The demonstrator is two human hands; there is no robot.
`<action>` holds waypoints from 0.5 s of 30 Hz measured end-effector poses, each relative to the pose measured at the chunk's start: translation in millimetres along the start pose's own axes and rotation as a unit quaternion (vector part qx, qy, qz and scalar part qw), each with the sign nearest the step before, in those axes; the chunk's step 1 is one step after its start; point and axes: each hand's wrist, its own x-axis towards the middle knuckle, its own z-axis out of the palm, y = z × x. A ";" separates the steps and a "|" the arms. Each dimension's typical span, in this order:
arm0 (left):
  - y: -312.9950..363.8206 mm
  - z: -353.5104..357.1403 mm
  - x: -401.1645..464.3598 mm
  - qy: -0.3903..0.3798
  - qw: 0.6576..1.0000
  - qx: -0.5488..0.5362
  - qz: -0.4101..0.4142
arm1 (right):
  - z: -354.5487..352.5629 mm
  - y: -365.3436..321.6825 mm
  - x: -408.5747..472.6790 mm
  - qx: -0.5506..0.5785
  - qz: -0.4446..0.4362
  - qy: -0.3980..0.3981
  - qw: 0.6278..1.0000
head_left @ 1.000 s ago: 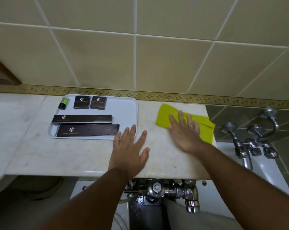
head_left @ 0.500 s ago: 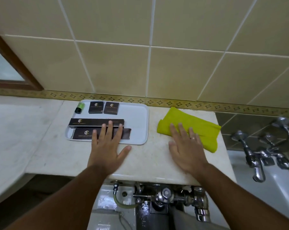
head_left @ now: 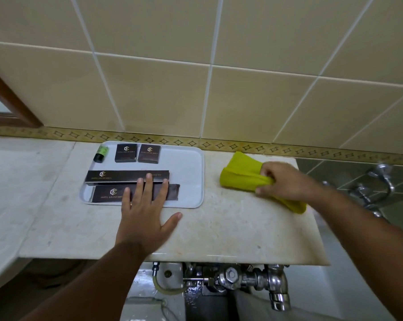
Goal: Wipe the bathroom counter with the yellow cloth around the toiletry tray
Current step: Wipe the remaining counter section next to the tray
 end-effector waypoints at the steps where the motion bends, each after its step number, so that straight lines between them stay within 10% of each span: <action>1: -0.5 0.7 0.2 0.000 1.000 0.002 0.000 | -10.4 4.0 7.0 0.021 0.014 0.019 0.999; 8: -1.3 3.3 0.2 0.012 1.000 -0.001 0.003 | -4.6 -0.3 19.5 -0.180 0.075 0.212 0.958; 15: -0.2 3.0 0.8 0.018 1.000 0.002 0.006 | 54.1 3.5 14.4 -0.185 0.070 0.133 0.971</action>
